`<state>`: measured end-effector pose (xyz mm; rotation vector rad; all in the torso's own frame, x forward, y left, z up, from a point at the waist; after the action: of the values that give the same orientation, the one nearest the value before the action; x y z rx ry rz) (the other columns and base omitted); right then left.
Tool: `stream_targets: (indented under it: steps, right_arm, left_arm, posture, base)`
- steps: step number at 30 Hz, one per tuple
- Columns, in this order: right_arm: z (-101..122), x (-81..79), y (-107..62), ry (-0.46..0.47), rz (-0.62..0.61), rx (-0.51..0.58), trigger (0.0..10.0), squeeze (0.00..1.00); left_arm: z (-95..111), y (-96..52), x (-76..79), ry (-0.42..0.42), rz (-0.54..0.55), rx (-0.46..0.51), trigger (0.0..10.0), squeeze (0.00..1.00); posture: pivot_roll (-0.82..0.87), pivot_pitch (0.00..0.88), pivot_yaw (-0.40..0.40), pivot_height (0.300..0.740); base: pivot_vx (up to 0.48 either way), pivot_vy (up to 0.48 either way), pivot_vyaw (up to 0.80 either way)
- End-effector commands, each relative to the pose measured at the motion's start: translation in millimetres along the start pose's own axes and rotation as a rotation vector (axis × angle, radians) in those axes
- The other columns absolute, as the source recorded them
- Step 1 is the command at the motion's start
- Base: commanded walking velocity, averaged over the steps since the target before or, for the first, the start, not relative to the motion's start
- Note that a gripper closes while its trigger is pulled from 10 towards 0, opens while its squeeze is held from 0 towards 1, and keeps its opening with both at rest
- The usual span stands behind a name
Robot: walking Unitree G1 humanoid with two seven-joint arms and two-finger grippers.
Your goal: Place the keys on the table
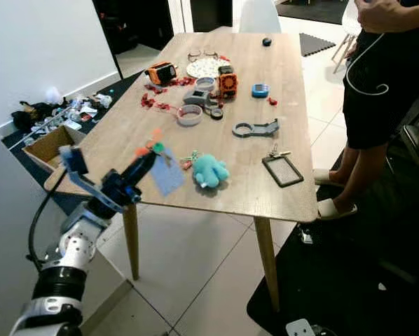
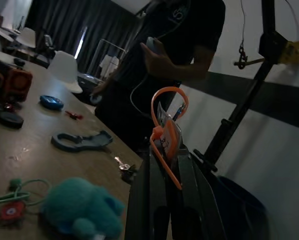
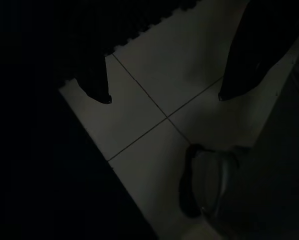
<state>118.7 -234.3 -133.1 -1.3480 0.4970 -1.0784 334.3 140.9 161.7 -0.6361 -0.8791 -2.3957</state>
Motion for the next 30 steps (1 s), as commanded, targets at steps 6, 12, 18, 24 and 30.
stream_targets:
  steps: [6, 12, 18, 24, 30]
  right_arm:
    - [1.5, -5.8, 0.3, -0.011, 0.016, 0.002, 10.0, 0.0]
    - [2.2, -4.9, 0.4, -0.021, 0.016, 0.002, 10.0, 0.0]
    - [3.2, -4.3, 0.4, -0.024, 0.014, 0.005, 10.0, 0.0]
    - [2.0, -5.3, 0.4, -0.025, 0.016, 0.0, 10.0, 0.0]
    - [0.3, -7.8, 0.3, -0.017, 0.016, -0.004, 10.0, 0.0]
  left_arm:
    - [-8.4, -3.3, -0.7, -0.004, 0.014, -0.017, 10.0, 0.0]
    - [-15.7, 0.5, 0.6, -0.001, 0.025, -0.054, 10.0, 0.0]
    - [-31.7, 2.9, -4.1, 0.126, 0.074, -0.199, 10.0, 0.0]
    - [-45.2, 11.3, -7.4, 0.204, 0.102, -0.29, 10.0, 0.0]
    - [-76.7, 16.0, -15.1, 0.328, 0.142, -0.47, 10.0, 0.0]
  posture:
    - [-0.08, 0.03, 0.086, 0.74]
    - [-0.07, 0.028, 0.084, 0.74]
    - [-0.08, 0.034, 0.087, 0.74]
    - [-0.08, 0.04, 0.091, 0.74]
    - [-0.09, 0.047, 0.105, 0.74]
  base:
    - [0.332, 0.0, 0.0]
    - [0.256, 0.0, 0.0]
    - [0.0, 0.0, 0.0]
    - [0.0, 0.0, 0.0]
    - [0.0, 0.0, 0.0]
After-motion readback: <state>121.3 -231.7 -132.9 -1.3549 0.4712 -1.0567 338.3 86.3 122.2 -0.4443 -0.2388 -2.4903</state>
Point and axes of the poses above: a point about 5 cm out from each wrist's last joint towards the gripper, its own y axis pointing out of the wrist towards the gripper, its own z axis along the axis of the wrist's last joint, x = y × z, the point moved 3 cm from there along y, pointing out of the wrist towards the gripper, and after that the axes turned 15 degrees about -y, right-handed, at the moved point
